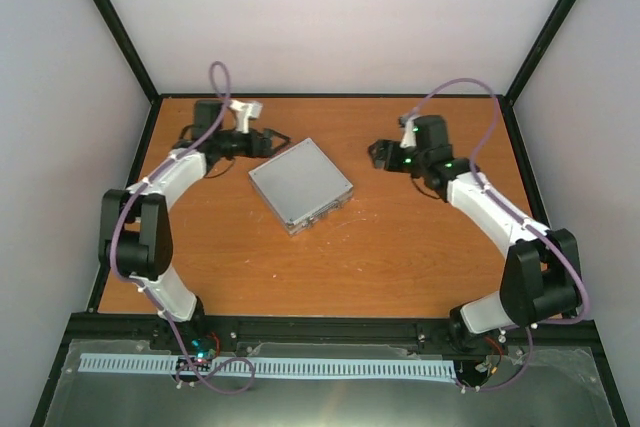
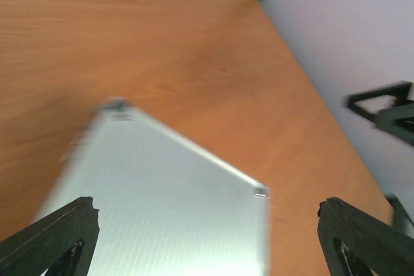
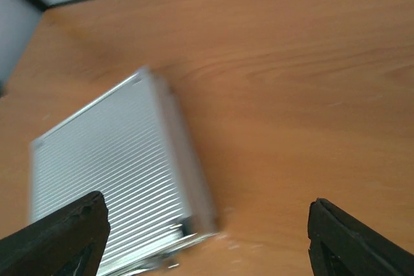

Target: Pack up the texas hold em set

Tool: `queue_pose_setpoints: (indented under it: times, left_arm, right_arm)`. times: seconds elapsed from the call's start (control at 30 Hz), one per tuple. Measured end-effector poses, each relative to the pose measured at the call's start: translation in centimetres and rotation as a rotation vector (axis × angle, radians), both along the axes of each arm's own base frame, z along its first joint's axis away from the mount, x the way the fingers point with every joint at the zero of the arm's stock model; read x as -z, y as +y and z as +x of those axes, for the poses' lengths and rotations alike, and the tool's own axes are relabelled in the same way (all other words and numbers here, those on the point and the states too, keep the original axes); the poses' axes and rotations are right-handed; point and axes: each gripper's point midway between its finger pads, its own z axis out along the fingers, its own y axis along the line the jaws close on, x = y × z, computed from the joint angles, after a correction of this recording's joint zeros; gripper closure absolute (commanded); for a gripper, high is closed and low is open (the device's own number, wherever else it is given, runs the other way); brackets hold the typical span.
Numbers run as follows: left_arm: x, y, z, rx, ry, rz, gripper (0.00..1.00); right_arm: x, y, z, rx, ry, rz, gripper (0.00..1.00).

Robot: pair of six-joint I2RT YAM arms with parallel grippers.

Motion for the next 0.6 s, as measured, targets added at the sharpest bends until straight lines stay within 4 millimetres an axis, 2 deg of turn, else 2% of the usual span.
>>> queue_pose_setpoints:
  times: [0.1,0.17,0.27,0.33,0.4,0.47,0.6]
  left_arm:
    - [1.2,7.2,2.6,-0.200,-0.002,0.026,0.04]
    - [2.9,11.6,3.1,-0.326,0.014,0.050,0.03]
    - [6.5,18.2,2.2,-0.526,0.070,0.081,0.03]
    - [9.0,22.4,0.9,-0.666,0.118,0.092,0.03]
    - [10.9,25.5,-0.4,-0.785,0.146,0.113,0.02]
    - [12.3,27.6,-1.5,-0.880,0.152,0.151,0.03]
    - [13.0,29.0,-1.9,-0.967,0.092,0.206,0.00]
  right_arm:
    - [-0.1,-5.9,2.7,0.113,-0.030,-0.040,0.15]
    - [0.4,-10.0,4.1,0.190,-0.043,-0.064,0.15]
    - [2.2,-16.1,5.0,0.308,-0.046,-0.080,0.15]
    - [3.9,-19.6,4.8,0.385,-0.031,-0.087,0.14]
    - [5.4,-22.1,4.6,0.446,-0.018,-0.104,0.14]
    - [6.5,-23.4,4.5,0.481,-0.022,-0.128,0.14]
    - [6.9,-24.2,5.4,0.511,-0.069,-0.163,0.13]
